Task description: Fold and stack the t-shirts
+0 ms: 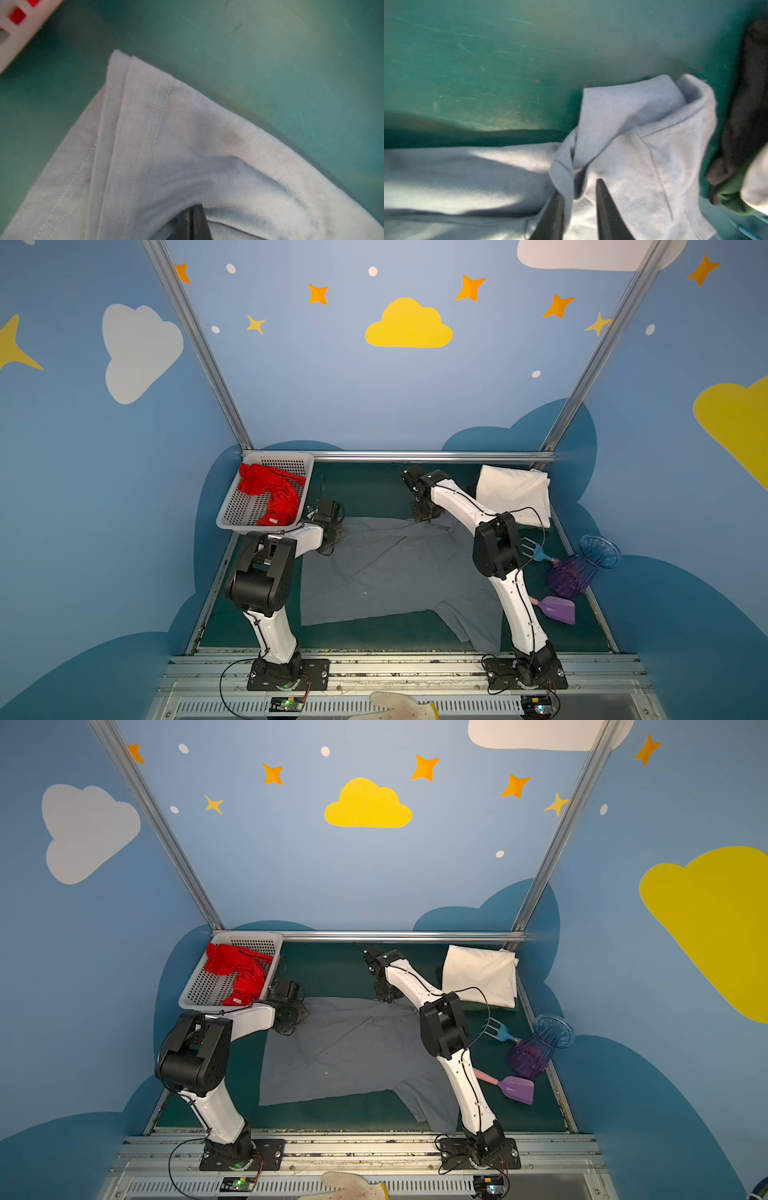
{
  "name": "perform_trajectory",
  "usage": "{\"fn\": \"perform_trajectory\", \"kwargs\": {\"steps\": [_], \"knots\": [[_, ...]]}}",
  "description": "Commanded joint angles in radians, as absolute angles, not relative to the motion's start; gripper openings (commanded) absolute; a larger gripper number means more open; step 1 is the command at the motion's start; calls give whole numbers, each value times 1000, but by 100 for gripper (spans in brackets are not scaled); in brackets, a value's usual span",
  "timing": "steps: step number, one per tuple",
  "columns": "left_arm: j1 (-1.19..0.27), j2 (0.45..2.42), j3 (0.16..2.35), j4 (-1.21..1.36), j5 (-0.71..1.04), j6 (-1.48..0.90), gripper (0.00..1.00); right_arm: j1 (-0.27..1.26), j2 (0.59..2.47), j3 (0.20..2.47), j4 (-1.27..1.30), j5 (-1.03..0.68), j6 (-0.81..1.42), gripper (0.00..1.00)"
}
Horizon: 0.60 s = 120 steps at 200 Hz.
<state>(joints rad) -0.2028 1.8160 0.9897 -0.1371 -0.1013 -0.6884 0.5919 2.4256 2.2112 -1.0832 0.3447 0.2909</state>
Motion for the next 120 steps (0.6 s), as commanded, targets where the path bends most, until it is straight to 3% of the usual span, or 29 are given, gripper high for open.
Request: {"fn": "perform_trajectory", "kwargs": {"steps": [1,20,38,53,120], "knots": [[-202,1884,941,-189,-54,-678,4,594,2451,2233,-1136,409,302,21],[-201,1882,940,-192,-52,-678,4,594,2450,2238,-1135,428,302,13],[-200,1881,936,-187,-52,-680,4,592,2443,2240,-1139,448,302,12],[-199,1881,935,-185,-52,-683,4,591,2433,2241,-1142,460,304,0],[-194,1880,922,-158,-44,-690,4,588,2306,2106,-1130,537,373,0]]}}
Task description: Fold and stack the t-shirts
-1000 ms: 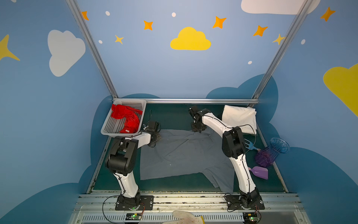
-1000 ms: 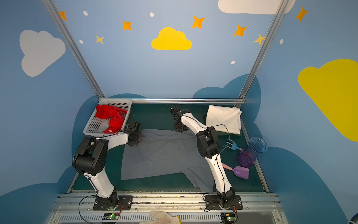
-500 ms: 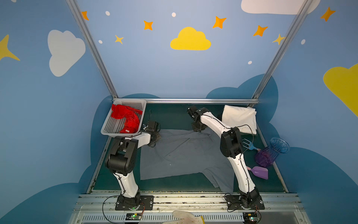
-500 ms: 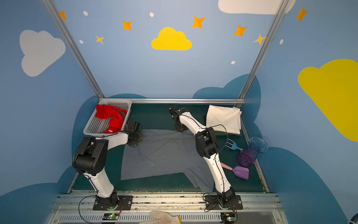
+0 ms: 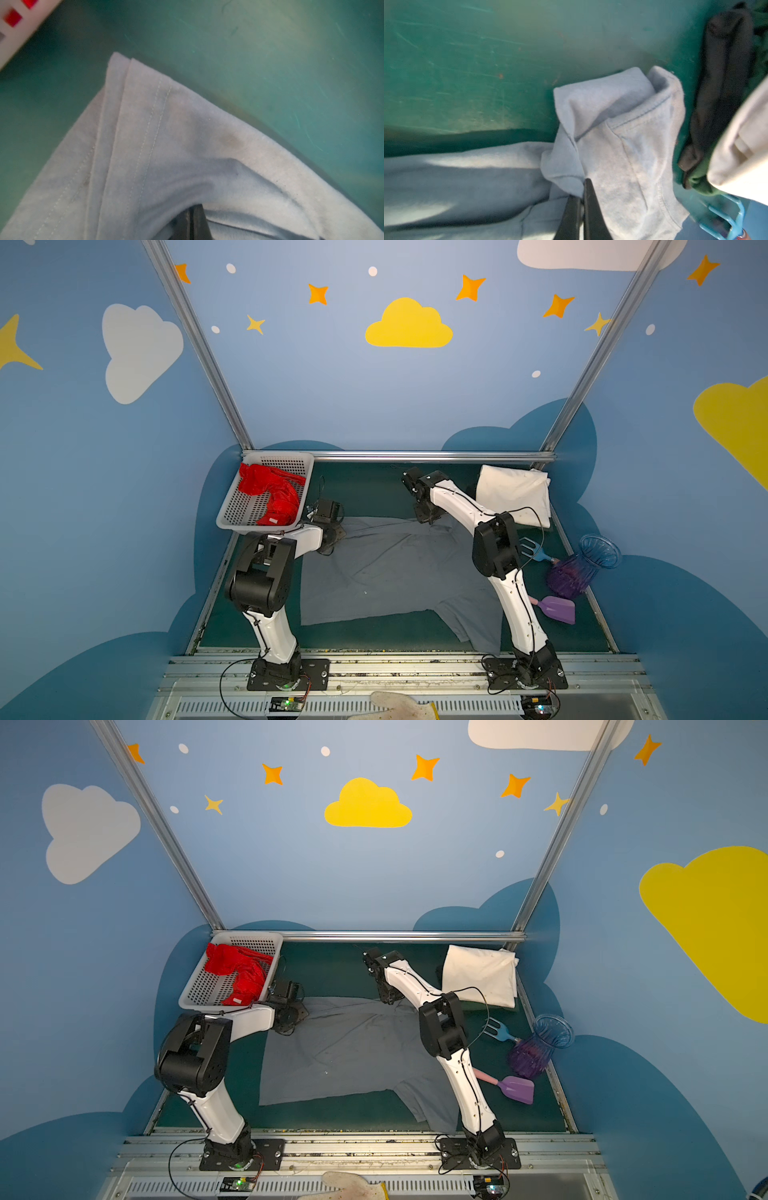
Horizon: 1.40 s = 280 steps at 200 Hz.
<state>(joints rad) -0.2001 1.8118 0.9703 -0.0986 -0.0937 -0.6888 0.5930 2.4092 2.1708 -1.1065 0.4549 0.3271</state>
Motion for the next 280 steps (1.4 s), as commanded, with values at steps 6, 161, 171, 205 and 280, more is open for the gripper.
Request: {"fn": "perform_trajectory", "kwargs": {"steps": [6,161,171,205,280], "knots": [[-192,1882,923,-157,-42,-690,4,587,2292,2088,-1125,544,381,0],[-182,1892,914,-119,-25,-702,4,480,2079,1900,-1067,600,406,0],[-183,1892,915,-120,-25,-701,4,472,2077,1903,-1069,598,405,0],[-182,1892,916,-121,-25,-700,4,451,2053,1889,-1066,606,403,0],[-184,1877,925,-159,-44,-714,4,438,1998,1812,-1027,554,403,0]]}}
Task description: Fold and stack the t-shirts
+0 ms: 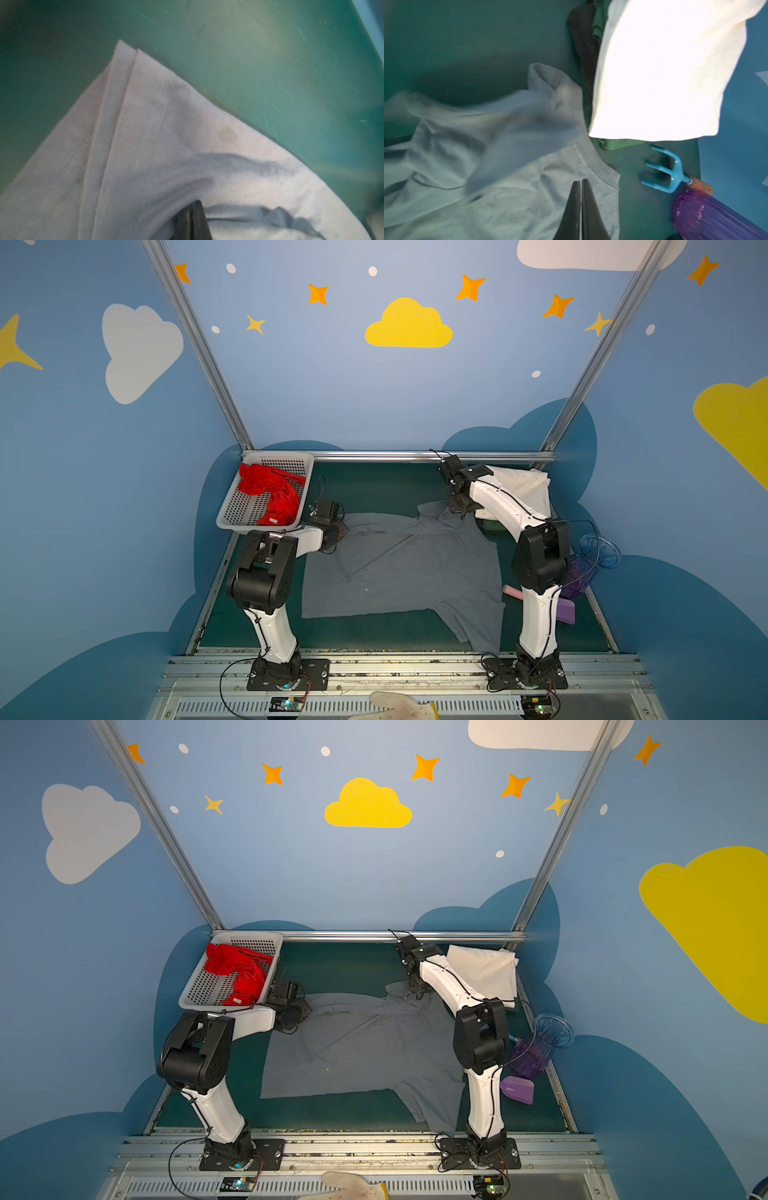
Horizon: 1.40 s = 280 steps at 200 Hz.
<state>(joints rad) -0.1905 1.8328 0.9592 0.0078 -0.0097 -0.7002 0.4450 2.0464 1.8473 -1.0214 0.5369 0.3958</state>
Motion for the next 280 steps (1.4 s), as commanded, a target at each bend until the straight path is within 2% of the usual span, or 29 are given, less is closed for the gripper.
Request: {"fn": "perform_trajectory", "kwargs": {"steps": [1,32,64,74,91,109,126,155,185,211,254,280], "knots": [[-184,1874,925,-162,-45,-714,4,438,1997,1811,-1027,554,403,0],[-187,1797,955,-254,-138,-675,4,436,1974,1778,-954,500,391,0],[-181,1788,994,-294,-142,-651,4,435,2060,1885,-966,378,388,0],[-184,1793,996,-292,-136,-654,4,439,2102,1919,-956,338,375,13],[-182,1802,996,-294,-127,-658,4,442,2184,2010,-971,278,362,19],[-184,1813,996,-294,-122,-657,4,444,2270,2108,-993,216,356,33],[-182,1823,1001,-298,-120,-653,4,447,2345,2187,-1015,185,351,38],[-184,1820,1009,-305,-115,-653,4,455,2458,2303,-1058,257,333,43],[-183,1815,1015,-315,-120,-646,4,456,2520,2373,-1100,248,326,42],[-182,1815,1014,-316,-124,-646,4,457,2527,2364,-1101,286,328,37],[-182,1821,1014,-316,-125,-643,4,457,2531,2357,-1116,333,317,21],[-182,1822,1017,-319,-125,-642,4,457,2516,2351,-1115,353,313,2]]}}
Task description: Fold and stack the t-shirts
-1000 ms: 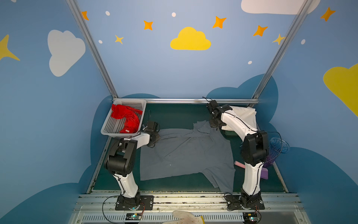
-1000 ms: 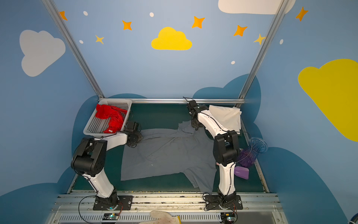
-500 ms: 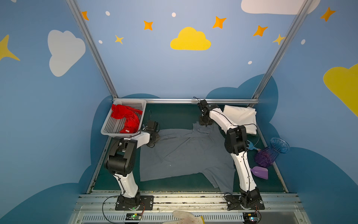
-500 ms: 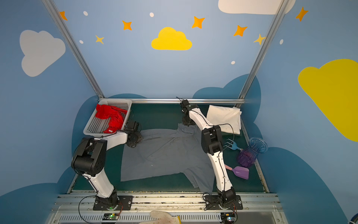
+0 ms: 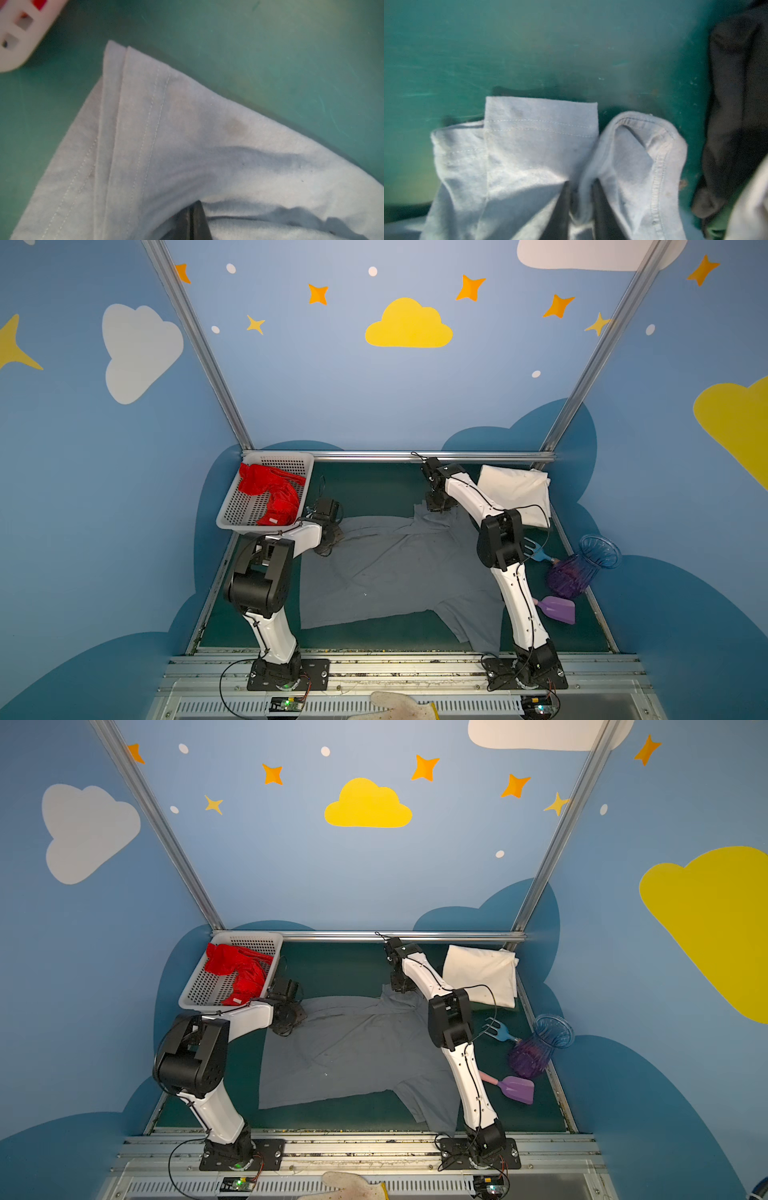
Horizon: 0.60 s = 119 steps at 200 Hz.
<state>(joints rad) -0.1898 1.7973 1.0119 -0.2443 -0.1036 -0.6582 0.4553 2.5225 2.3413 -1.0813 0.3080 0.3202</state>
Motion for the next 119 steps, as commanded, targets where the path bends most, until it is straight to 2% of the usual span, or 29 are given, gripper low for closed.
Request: {"fn": "perform_trajectory", "kwargs": {"steps": [1,65,119], "knots": [[-182,1822,1016,-318,-124,-642,4,457,2516,2350,-1116,353,313,2],[-164,1818,1078,-363,-119,-625,4,435,2417,2354,-992,426,187,0],[-127,1852,1206,-442,-130,-611,4,368,2376,2357,-835,361,132,0]]}}
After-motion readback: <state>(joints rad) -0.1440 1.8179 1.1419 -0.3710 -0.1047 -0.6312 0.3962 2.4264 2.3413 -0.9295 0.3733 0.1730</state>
